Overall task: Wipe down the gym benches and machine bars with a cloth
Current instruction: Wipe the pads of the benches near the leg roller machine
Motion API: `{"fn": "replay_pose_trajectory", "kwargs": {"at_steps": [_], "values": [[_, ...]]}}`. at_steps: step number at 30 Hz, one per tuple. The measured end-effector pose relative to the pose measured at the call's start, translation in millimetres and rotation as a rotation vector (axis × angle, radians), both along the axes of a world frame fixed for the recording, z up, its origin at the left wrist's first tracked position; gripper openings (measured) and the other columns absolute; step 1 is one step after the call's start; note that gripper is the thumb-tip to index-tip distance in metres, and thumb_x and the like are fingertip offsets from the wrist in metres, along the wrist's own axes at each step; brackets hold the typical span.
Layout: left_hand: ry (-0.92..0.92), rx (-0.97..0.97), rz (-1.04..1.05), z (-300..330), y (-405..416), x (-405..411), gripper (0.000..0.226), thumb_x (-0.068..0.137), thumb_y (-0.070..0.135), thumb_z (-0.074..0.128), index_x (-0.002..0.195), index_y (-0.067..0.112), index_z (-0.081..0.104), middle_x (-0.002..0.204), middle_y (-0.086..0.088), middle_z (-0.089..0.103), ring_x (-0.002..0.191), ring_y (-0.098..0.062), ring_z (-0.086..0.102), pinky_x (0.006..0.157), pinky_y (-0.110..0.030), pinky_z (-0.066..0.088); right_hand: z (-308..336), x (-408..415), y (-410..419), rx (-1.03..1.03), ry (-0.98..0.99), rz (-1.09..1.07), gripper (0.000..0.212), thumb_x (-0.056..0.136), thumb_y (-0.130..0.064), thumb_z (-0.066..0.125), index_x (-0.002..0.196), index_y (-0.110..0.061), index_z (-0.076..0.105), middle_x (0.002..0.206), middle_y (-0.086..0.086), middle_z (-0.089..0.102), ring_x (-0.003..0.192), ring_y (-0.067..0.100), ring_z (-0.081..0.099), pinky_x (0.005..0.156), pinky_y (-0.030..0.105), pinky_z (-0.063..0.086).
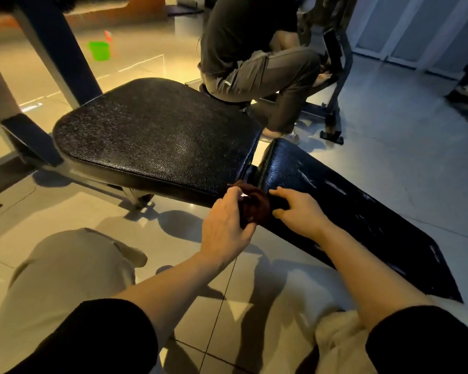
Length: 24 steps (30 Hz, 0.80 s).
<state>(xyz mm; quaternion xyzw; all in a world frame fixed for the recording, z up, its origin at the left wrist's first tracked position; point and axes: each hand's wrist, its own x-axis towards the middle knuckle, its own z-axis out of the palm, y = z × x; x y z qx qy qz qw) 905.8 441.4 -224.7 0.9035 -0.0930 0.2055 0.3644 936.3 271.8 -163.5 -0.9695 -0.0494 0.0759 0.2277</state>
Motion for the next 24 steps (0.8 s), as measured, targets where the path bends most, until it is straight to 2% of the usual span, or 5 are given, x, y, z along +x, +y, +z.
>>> {"fn": "replay_pose_trajectory", "kwargs": {"at_steps": [3, 7, 12, 16, 24], "values": [[0.057, 0.029, 0.033, -15, -11, -2, 0.061, 0.078, 0.031, 0.070, 0.131, 0.026, 0.041, 0.106, 0.000, 0.055, 0.089, -0.023, 0.059, 0.065, -0.033, 0.045, 3, 7, -12, 0.007, -0.005, 0.046, 0.054, 0.091, -0.016, 0.065, 0.142, -0.028, 0.049, 0.152, -0.002, 0.041, 0.140, 0.019, 0.037, 0.113, 0.034, 0.029], [0.089, 0.013, 0.129, -24, -27, -3, 0.048, 0.081, 0.031, 0.069, 0.125, 0.024, 0.050, 0.108, -0.002, 0.049, 0.084, -0.026, 0.059, 0.064, -0.030, 0.041, 3, 14, -21, 0.012, -0.018, 0.102, 0.054, 0.090, -0.017, 0.067, 0.139, -0.031, 0.051, 0.149, -0.004, 0.045, 0.138, 0.017, 0.040, 0.114, 0.035, 0.031], [0.251, 0.137, 0.047, -36, -43, -18, 0.050, 0.086, 0.036, 0.063, 0.131, 0.029, 0.043, 0.120, -0.002, 0.047, 0.096, -0.029, 0.058, 0.077, -0.038, 0.050, -3, 14, -30, 0.013, -0.015, 0.168, 0.060, 0.090, -0.019, 0.067, 0.143, -0.032, 0.045, 0.153, -0.006, 0.038, 0.140, 0.018, 0.038, 0.115, 0.037, 0.031], [0.207, -0.067, 0.218, -31, -52, -25, 0.044, 0.085, 0.030, 0.063, 0.124, 0.023, 0.045, 0.111, 0.001, 0.049, 0.090, -0.024, 0.057, 0.068, -0.033, 0.046, -6, 11, -36, 0.053, 0.013, 0.235, 0.065, 0.091, -0.016, 0.066, 0.148, -0.028, 0.038, 0.158, -0.005, 0.028, 0.144, 0.017, 0.029, 0.116, 0.034, 0.027], [0.285, -0.186, 0.375, -11, -88, -21, 0.049, 0.088, 0.018, 0.060, 0.133, 0.023, 0.041, 0.120, -0.008, 0.041, 0.097, -0.035, 0.058, 0.080, -0.040, 0.047, -7, 7, -45, 0.067, 0.042, 0.347, 0.077, 0.089, -0.011, 0.068, 0.152, -0.025, 0.028, 0.161, 0.000, 0.020, 0.148, 0.014, 0.018, 0.117, 0.029, 0.021]]}}
